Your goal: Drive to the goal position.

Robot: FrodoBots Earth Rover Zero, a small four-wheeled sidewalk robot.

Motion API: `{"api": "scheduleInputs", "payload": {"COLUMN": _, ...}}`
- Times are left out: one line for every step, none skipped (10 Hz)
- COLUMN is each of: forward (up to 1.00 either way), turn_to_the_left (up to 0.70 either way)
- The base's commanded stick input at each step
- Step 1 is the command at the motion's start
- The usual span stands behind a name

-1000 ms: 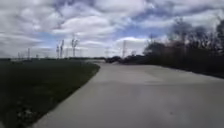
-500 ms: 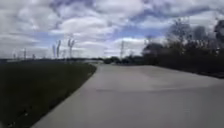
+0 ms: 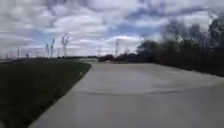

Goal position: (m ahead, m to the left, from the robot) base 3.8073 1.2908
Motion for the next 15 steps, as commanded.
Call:
{"api": "scheduleInputs", "payload": {"forward": 0.91, "turn_to_the_left": 0.00}}
{"api": "scheduleInputs", "payload": {"forward": 0.91, "turn_to_the_left": 0.00}}
{"api": "scheduleInputs", "payload": {"forward": 0.91, "turn_to_the_left": 0.00}}
{"api": "scheduleInputs", "payload": {"forward": 0.91, "turn_to_the_left": 0.00}}
{"api": "scheduleInputs", "payload": {"forward": 0.91, "turn_to_the_left": 0.00}}
{"api": "scheduleInputs", "payload": {"forward": 0.91, "turn_to_the_left": 0.00}}
{"api": "scheduleInputs", "payload": {"forward": 0.91, "turn_to_the_left": 0.00}}
{"api": "scheduleInputs", "payload": {"forward": 0.91, "turn_to_the_left": 0.00}}
{"api": "scheduleInputs", "payload": {"forward": 0.91, "turn_to_the_left": 0.00}}
{"api": "scheduleInputs", "payload": {"forward": 0.91, "turn_to_the_left": 0.00}}
{"api": "scheduleInputs", "payload": {"forward": 0.91, "turn_to_the_left": 0.00}}
{"api": "scheduleInputs", "payload": {"forward": 0.91, "turn_to_the_left": 0.00}}
{"api": "scheduleInputs", "payload": {"forward": 0.91, "turn_to_the_left": 0.00}}
{"api": "scheduleInputs", "payload": {"forward": 0.91, "turn_to_the_left": 0.00}}
{"api": "scheduleInputs", "payload": {"forward": 0.91, "turn_to_the_left": 0.00}}
